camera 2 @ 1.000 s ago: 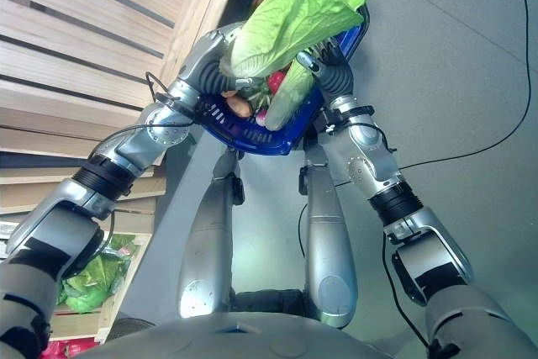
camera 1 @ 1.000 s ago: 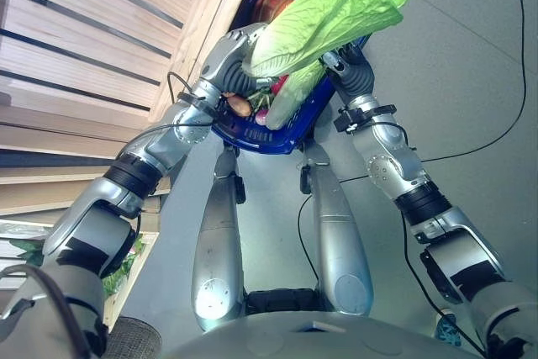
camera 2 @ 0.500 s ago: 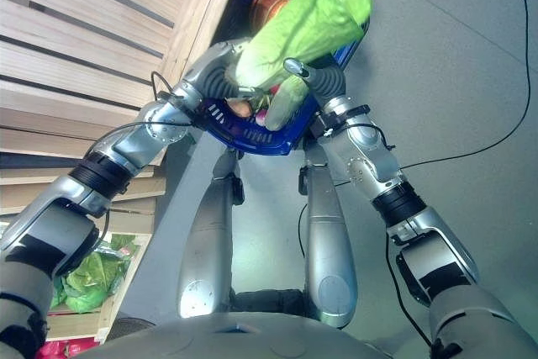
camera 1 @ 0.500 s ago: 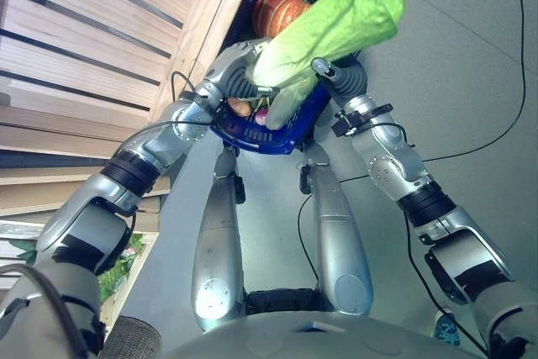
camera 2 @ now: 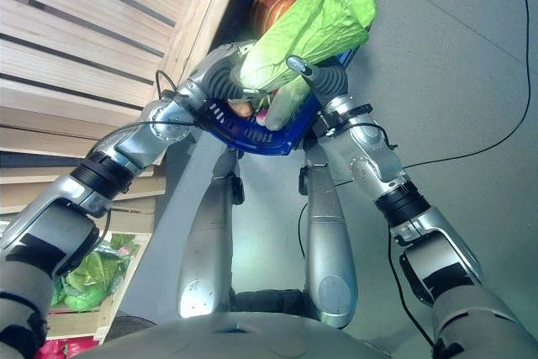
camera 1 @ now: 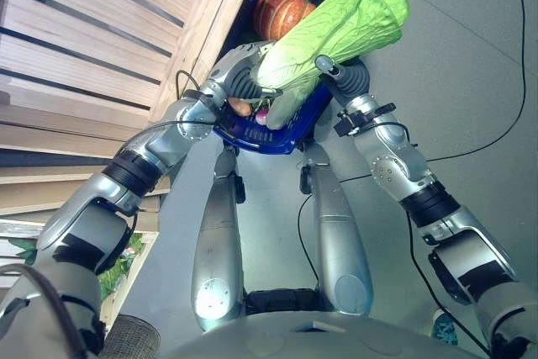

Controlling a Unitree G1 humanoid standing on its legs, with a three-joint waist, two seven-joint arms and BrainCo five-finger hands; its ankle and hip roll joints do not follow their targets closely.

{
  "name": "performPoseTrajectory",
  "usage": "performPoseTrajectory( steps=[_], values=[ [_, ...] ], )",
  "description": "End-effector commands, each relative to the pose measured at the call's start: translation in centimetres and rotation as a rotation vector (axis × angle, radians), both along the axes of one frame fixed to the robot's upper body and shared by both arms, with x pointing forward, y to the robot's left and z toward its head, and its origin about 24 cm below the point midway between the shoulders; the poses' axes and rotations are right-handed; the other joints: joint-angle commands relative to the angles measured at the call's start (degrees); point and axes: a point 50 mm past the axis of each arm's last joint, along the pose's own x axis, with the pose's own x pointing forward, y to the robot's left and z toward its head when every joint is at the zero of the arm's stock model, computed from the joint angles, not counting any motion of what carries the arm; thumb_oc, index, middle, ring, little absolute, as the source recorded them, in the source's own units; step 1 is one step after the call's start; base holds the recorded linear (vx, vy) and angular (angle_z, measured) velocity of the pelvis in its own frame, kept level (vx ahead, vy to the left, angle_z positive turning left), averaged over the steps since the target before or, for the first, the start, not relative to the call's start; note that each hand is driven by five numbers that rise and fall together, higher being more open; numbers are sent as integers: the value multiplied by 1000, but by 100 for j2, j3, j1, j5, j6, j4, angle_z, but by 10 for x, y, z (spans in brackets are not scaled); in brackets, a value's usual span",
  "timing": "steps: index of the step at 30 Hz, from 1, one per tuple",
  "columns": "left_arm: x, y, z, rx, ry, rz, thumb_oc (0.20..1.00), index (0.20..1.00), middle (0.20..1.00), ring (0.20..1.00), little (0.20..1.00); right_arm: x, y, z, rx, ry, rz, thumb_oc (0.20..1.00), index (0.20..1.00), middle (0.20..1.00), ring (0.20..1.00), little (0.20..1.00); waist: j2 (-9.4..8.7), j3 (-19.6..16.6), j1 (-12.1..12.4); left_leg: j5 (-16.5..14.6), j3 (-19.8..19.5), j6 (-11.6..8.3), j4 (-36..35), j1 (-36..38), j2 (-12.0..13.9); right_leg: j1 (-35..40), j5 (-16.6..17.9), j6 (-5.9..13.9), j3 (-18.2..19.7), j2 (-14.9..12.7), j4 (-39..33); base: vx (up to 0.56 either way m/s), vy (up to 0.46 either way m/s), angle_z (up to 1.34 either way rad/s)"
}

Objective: Pick up fruits and vegetables into the basket

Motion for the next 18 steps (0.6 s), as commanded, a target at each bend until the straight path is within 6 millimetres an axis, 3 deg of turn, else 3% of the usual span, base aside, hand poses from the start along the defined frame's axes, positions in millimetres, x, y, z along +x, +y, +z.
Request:
performPoseTrajectory(
  steps=[1,10,12,13,14,18],
  values=[
    [-12,-15,-11,49,35,-91,200,200,200,200,200,-24,24,41,104,-222,174,200,200,200,200,200,-104,-233,21,-284,240,55,68,-18,-259,321,-46,401,-357,118,-140,0,0,0],
    [-11,-16,-9,32,13,-62,200,200,200,200,200,-25,25,42,125,-240,185,200,200,200,200,200,-94,-233,21,-274,228,59,31,-13,-265,327,-31,408,-345,107,-179,0,0,0],
    [-11,-14,-10,21,8,-50,401,401,401,401,401,-25,25,41,125,-241,182,200,200,200,200,200,-93,-233,27,-274,223,59,28,-10,-264,332,-31,410,-347,103,-184,0,0,0],
    [-10,-13,-9,13,7,-41,896,896,896,896,896,-25,25,42,125,-241,182,200,200,200,200,200,-92,-233,30,-267,221,62,5,12,-264,349,-30,411,-348,105,-194,0,0,0],
    [-9,-12,-9,1,3,-30,1000,1000,1000,1000,1000,-25,25,42,125,-242,182,200,200,200,200,200,-91,-233,35,-258,211,67,-11,23,-269,361,-28,409,-346,108,-205,0,0,0],
    [-8,-6,-11,-51,-26,28,1000,1000,1000,1000,1000,-25,24,42,126,-248,176,200,200,200,200,200,-85,-233,67,-244,154,73,-25,35,-296,378,-25,409,-347,115,-210,0,0,0]
  ],
)
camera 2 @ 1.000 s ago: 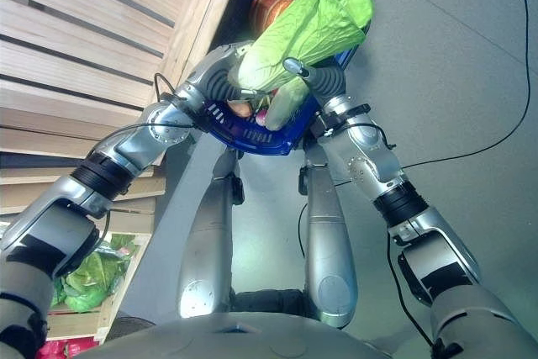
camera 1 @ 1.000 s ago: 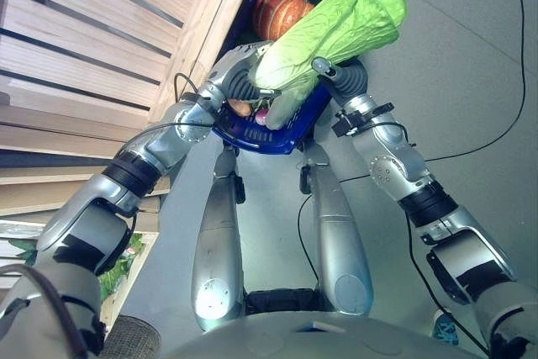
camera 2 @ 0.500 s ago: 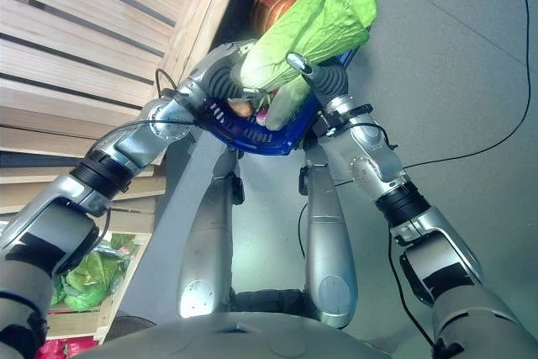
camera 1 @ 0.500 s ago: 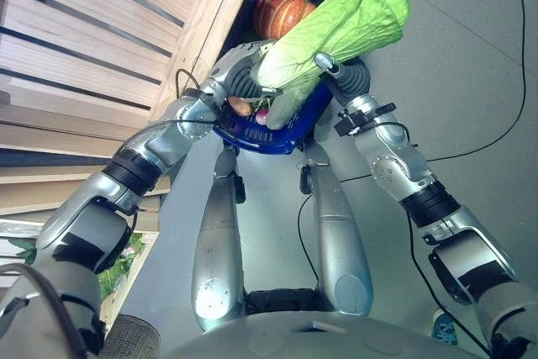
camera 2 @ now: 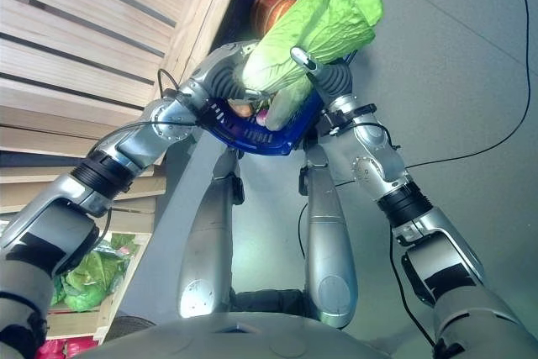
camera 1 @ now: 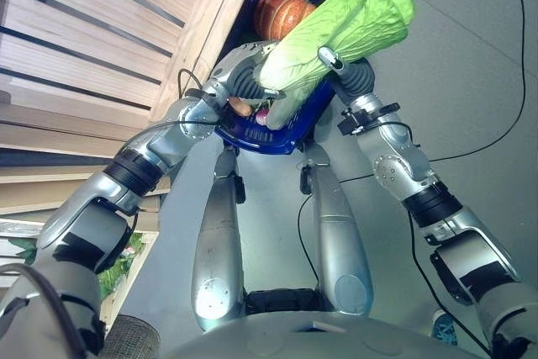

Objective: Pick up fruits and vegetables into the basket

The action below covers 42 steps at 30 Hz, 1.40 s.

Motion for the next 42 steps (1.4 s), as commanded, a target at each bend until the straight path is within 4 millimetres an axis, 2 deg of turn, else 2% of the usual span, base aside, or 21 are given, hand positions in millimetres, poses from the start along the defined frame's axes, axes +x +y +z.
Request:
performPoseTrajectory(
  steps=[1,6,10,17,24,28,33,42],
  values=[
    [-8,-3,-9,-77,-34,15,1000,1000,1000,1000,1000,-24,23,42,115,-243,153,200,200,200,200,200,-84,-233,64,-242,161,72,-25,1,-299,333,-42,435,-332,116,-203,0,0,0],
    [-5,12,-9,-358,-63,117,1000,1000,1000,1000,1000,-24,26,40,121,-245,143,200,200,200,200,200,-115,-233,109,-238,97,93,-49,10,-330,337,-58,431,-322,141,-204,0,0,0],
    [-7,18,-9,-475,-101,155,1000,1000,1000,1000,1000,-24,27,40,130,-246,130,200,200,200,200,200,-140,-233,142,-238,58,89,-50,17,-346,352,-68,420,-333,156,-198,0,0,0],
    [-6,42,-5,-709,-164,290,1000,1000,1000,1000,1000,-20,20,37,124,-233,48,200,200,200,200,200,-147,-233,180,-241,-4,88,8,16,-375,357,-165,360,-350,195,-62,0,0,0],
    [-2,70,-2,-760,-232,439,1000,1000,1000,1000,1000,-13,13,30,87,-190,-9,200,200,200,200,200,-107,-233,177,-243,-37,70,81,1,-386,336,-264,306,-342,223,78,4,5,0],
    [3,83,-2,-742,-255,510,1000,1000,1000,1000,1000,-5,10,21,-8,-157,-89,200,200,200,200,200,-62,-233,158,-245,-36,45,138,-17,-379,312,-304,280,-333,220,143,16,38,-2],
    [6,93,-5,-742,-256,569,1000,1000,1000,1000,1000,4,6,13,-91,-122,-160,200,200,200,200,200,10,-233,157,-235,-34,36,152,-27,-386,303,-336,251,-323,214,154,7,42,-4],
    [12,105,-23,-743,-191,668,1000,1000,1000,1000,1000,26,-8,2,-198,-17,-338,200,200,200,200,200,120,-233,188,-227,-24,11,214,-68,-405,265,-392,210,-318,201,223,6,21,0]
  ],
)
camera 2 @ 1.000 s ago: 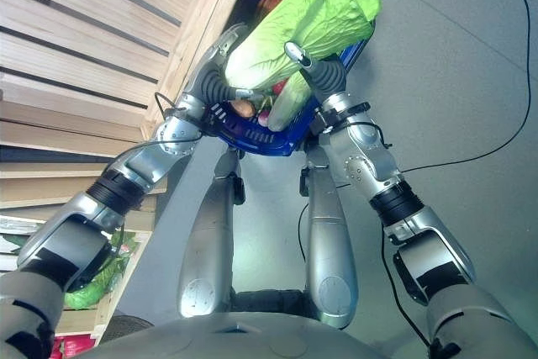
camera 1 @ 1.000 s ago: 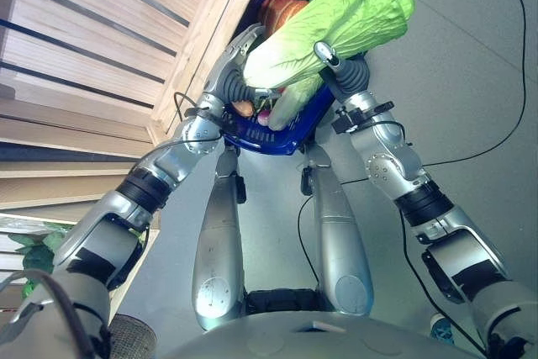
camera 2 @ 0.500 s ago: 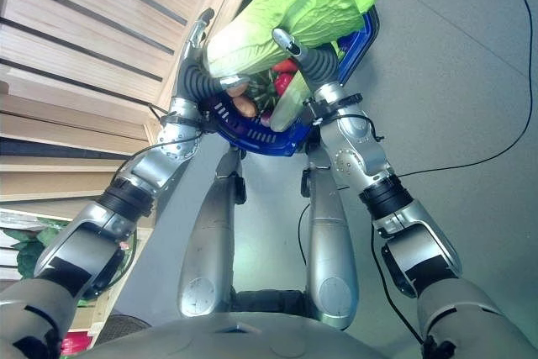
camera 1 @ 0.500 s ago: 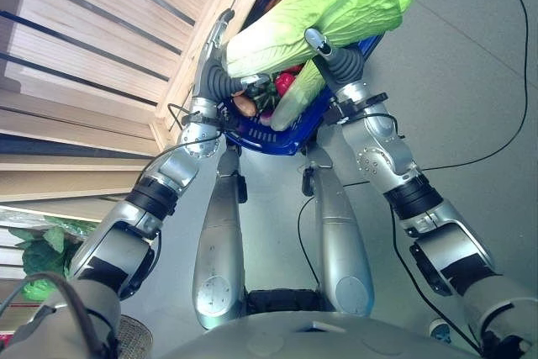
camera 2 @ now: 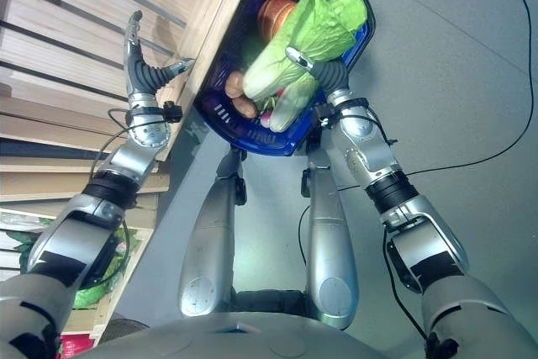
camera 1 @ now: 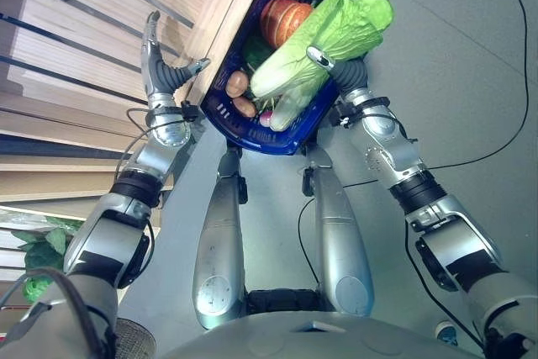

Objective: Pick up fruits and vegetables into the basket

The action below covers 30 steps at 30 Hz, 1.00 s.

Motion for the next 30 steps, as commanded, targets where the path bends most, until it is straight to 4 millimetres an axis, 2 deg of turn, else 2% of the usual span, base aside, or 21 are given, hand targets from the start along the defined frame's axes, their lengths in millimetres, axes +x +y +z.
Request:
performPoseTrajectory(
  steps=[1,13,22,27,30],
  values=[
    [0,6,6,-48,-45,24,1000,1000,1000,1000,1000,-3,4,16,-6,-80,-13,200,200,200,200,200,123,-232,1,-248,-11,32,176,-170,-385,225,-375,185,-383,189,130,0,0,0],
    [8,13,-1,-52,41,54,1000,1000,1000,1000,1000,22,-2,11,-191,51,-141,200,200,200,200,200,215,-232,93,-258,-30,34,282,-200,-439,185,-387,151,-412,159,212,0,0,0],
    [14,10,2,-41,60,17,1000,1000,1000,1000,1000,41,-9,10,-329,135,-196,200,200,200,200,200,313,-232,254,-292,-76,48,398,-233,-479,159,-433,128,-482,110,329,0,0,0],
    [19,5,8,-27,62,-10,1000,1000,1000,1000,1000,50,-12,14,-356,180,-214,200,200,200,200,200,359,-232,351,-294,-119,63,444,-231,-514,165,-452,116,-535,97,392,14,-21,5],
    [21,3,12,-15,62,-22,1000,1000,1000,1000,1000,54,-17,12,-314,233,-228,200,200,200,200,200,376,-232,395,-299,-134,75,474,-244,-526,147,-462,107,-556,101,437,12,-19,7]
  ],
)
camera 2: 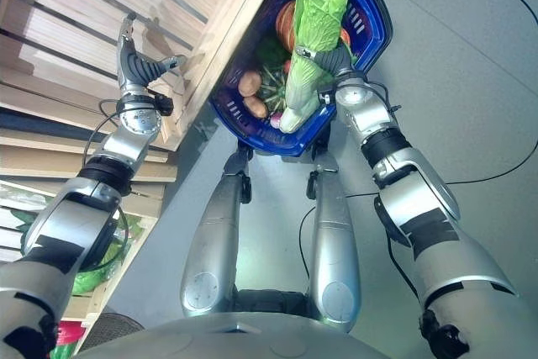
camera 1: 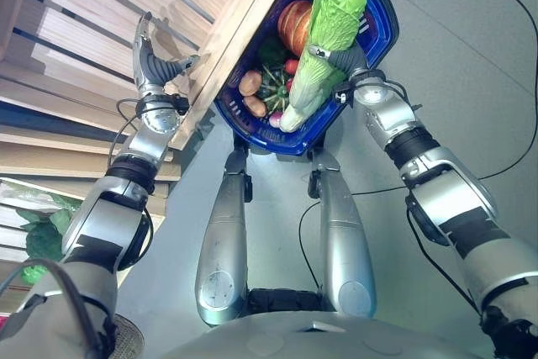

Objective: Pick up fruits and vegetables into the basket

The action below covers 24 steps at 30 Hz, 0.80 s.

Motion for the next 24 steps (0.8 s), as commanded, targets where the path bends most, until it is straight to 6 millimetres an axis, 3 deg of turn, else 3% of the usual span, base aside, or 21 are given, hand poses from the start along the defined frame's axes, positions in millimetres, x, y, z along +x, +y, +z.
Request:
performPoseTrajectory(
  steps=[1,12,13,14,15,24],
  values=[
    [2,-4,3,-39,-33,-22,1000,1000,1000,1000,1000,2,-7,2,43,12,-13,200,200,200,200,200,348,-231,5,-362,-55,145,384,-281,-464,141,-455,143,-488,189,197,15,-9,5],
    [7,-18,6,-49,-47,-43,1000,1000,1000,1000,1000,5,-35,-15,174,163,-158,219,219,219,219,219,462,-231,87,-366,-104,192,466,-429,-503,-19,-484,111,-501,197,309,1,3,1],
    [7,-19,6,-51,-48,-44,1000,1000,1000,1000,1000,4,-36,-17,200,173,-161,504,504,504,504,504,472,-231,90,-365,-104,194,470,-436,-508,-25,-487,110,-501,195,314,0,0,0],
    [7,-20,6,-52,-50,-45,1000,1000,1000,1000,1000,4,-39,-19,219,184,-166,849,849,849,849,849,483,-231,90,-362,-105,194,475,-451,-508,-45,-490,110,-495,197,327,0,0,0],
    [7,-20,5,-53,-51,-45,1000,1000,1000,1000,1000,4,-41,-20,226,191,-170,1000,1000,1000,1000,1000,487,-231,89,-360,-107,197,488,-470,-510,-61,-486,110,-493,193,331,0,0,0],
    [6,-27,2,-60,-58,-48,1000,1000,1000,1000,1000,2,-49,-23,245,202,-194,1000,1000,1000,1000,1000,515,-231,90,-347,-129,216,478,-532,-529,-144,-471,110,-482,208,339,0,0,0]
  ],
)
